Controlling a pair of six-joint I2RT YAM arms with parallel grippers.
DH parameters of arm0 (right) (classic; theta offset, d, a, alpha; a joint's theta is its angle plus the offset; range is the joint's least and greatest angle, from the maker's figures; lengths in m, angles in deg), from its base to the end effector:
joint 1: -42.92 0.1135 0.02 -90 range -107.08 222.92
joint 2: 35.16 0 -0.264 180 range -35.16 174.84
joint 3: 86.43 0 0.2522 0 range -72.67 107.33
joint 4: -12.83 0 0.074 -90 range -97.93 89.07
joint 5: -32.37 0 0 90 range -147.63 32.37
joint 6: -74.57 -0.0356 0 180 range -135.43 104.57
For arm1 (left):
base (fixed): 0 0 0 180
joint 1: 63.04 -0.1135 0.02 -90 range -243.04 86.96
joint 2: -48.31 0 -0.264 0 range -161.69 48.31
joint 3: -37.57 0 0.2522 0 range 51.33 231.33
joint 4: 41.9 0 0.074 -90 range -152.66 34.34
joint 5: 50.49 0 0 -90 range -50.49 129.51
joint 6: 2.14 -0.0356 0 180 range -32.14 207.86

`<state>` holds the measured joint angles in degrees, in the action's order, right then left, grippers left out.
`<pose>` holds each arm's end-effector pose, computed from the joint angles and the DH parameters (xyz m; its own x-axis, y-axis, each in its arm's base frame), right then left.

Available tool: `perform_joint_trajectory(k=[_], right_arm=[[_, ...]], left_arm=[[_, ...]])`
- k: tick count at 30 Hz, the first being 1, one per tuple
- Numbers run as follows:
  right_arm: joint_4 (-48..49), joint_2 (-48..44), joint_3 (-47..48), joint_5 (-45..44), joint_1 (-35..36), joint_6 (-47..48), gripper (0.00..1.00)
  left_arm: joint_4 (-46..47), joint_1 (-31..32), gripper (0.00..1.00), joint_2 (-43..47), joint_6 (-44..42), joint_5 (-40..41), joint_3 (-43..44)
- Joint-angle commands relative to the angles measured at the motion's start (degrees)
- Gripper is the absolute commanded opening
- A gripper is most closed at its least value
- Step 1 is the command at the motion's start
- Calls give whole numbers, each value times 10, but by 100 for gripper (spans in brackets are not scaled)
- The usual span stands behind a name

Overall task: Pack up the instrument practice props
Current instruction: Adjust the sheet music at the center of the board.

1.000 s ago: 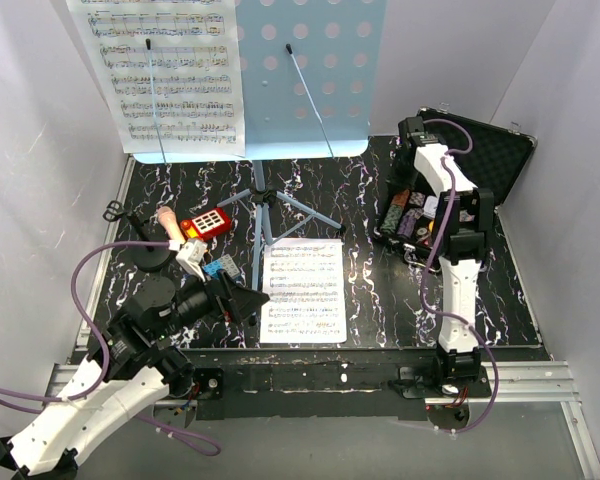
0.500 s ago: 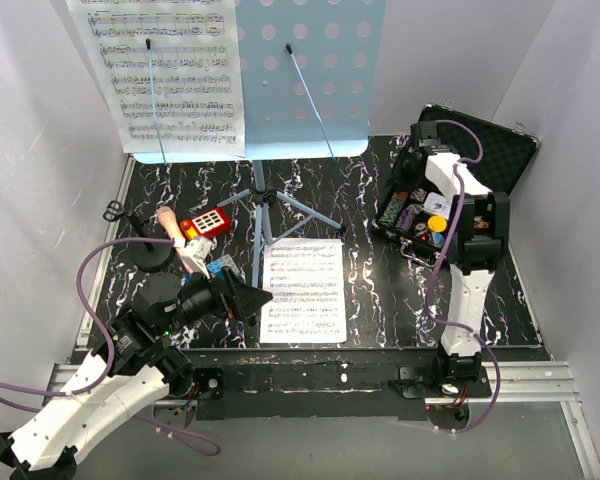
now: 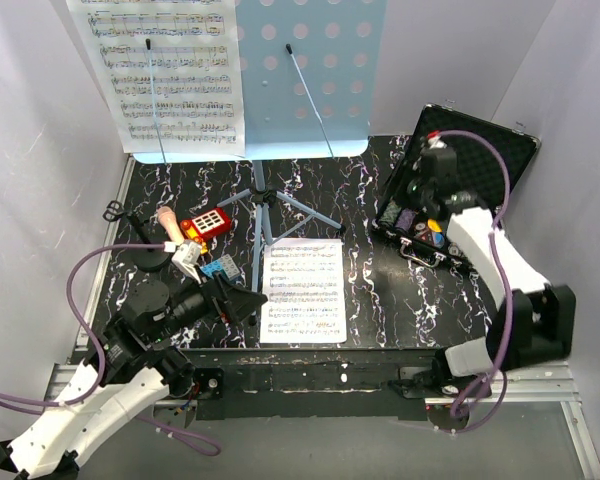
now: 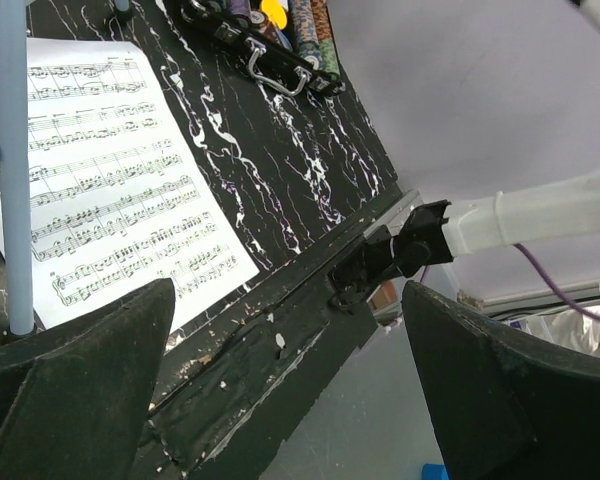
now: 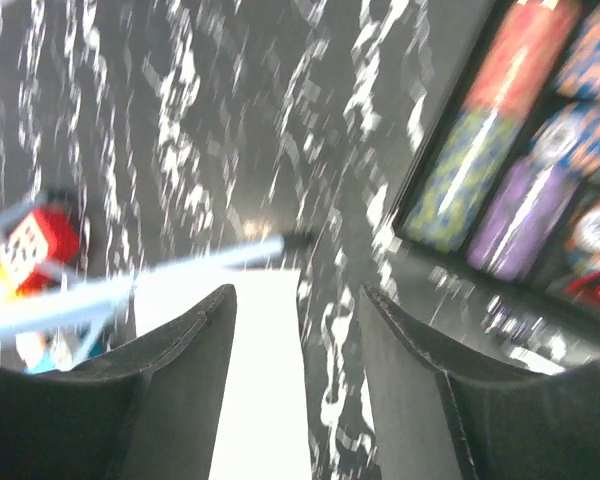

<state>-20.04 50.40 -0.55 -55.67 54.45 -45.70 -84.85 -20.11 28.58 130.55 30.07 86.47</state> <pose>0.3369 0.0700 0.3192 -0.5702 0.3978 -0.7187 0.0688 0.8950 0.4408 0.0676 -0.0708 0.2996 -0.6628 -0.2969 -0.6874 0.4613 0.5611 -0.6872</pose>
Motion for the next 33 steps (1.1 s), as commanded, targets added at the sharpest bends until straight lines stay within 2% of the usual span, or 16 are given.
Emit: perform_joint_trajectory(k=[1, 6, 16, 25, 29, 33], right_arm=[[35, -104, -156, -8, 86, -37, 60], [61, -172, -296, 2, 170, -102, 59], [-17, -253, -382, 10, 292, -219, 59], [-51, -324, -464, 30, 341, -317, 59], [-37, -324, -481, 38, 351, -335, 59], [-12, -271, -475, 60, 372, -343, 59]], left_arm=[[-24, 1, 98, 21, 6, 16, -9], [-25, 1, 98, 17, 11, 14, -13], [-5, 1, 98, -9, 41, 10, -34], [7, 1, 97, -8, 60, 15, -53], [8, 1, 97, -10, 64, 20, -55], [10, 1, 97, -16, 56, 23, -53]])
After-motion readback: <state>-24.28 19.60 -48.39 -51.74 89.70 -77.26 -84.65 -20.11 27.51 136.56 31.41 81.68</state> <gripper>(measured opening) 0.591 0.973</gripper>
